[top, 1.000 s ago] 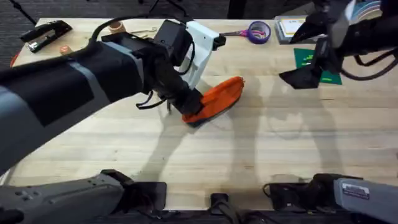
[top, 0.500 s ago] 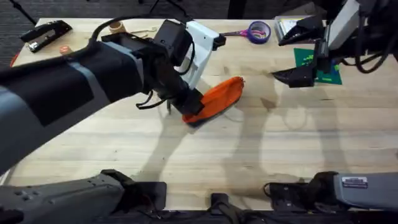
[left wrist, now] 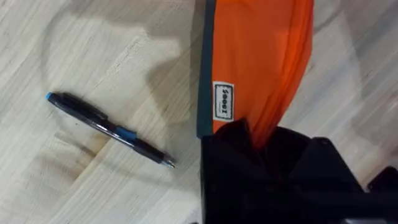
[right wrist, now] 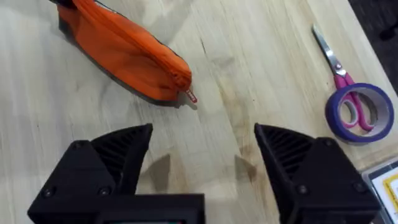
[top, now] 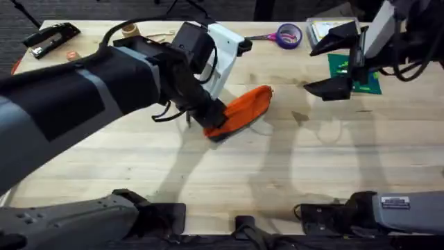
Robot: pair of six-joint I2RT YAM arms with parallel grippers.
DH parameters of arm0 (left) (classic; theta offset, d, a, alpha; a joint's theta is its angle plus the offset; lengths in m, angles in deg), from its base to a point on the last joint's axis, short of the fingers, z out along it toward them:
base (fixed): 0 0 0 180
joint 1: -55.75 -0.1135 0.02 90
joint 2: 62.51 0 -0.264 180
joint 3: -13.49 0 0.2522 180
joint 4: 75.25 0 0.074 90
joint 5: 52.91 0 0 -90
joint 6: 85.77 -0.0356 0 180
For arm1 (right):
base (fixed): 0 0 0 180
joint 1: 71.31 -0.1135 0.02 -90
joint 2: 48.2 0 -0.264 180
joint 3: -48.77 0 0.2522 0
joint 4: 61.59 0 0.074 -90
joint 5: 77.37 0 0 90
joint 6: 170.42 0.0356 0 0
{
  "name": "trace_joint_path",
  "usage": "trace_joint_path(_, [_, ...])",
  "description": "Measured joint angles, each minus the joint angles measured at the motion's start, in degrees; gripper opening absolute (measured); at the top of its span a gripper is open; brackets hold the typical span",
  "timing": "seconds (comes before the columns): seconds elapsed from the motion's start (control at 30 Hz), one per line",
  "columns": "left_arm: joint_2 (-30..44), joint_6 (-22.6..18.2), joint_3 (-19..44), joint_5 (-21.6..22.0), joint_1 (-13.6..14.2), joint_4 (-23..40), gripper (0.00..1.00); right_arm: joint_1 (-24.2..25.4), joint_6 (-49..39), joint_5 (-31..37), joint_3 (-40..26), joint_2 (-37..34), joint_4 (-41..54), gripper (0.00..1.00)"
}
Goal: Unzip the bag, pick up the pens from the table one at a time and place them inside, then zip the bag closed.
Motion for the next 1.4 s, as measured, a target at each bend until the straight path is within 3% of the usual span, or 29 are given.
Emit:
trace_joint_path(0.37, [0.0, 0.0, 0.0, 0.0, 0.0, 0.0, 0.044, -1.6, -1.3, 0.2, 0.0, -5.3, 0.0, 0.997])
trace_joint_path(0.73, [0.0, 0.0, 0.0, 0.0, 0.0, 0.0, 0.045, -7.7, -5.8, 0.3, 0.0, -14.1, -3.7, 0.997])
trace_joint_path(1.0, [0.0, 0.0, 0.0, 0.0, 0.0, 0.0, 0.045, -10.6, -6.1, 0.3, 0.0, -16.1, -7.6, 0.994])
trace_joint_path(1.2, [0.0, 0.0, 0.0, 0.0, 0.0, 0.0, 0.044, -12.3, -6.2, 0.4, 0.0, -16.9, -9.8, 0.884])
trace_joint_path(1.4, [0.0, 0.0, 0.0, 0.0, 0.0, 0.0, 0.045, -13.2, -6.2, 0.5, 0.0, -16.9, -10.1, 0.628])
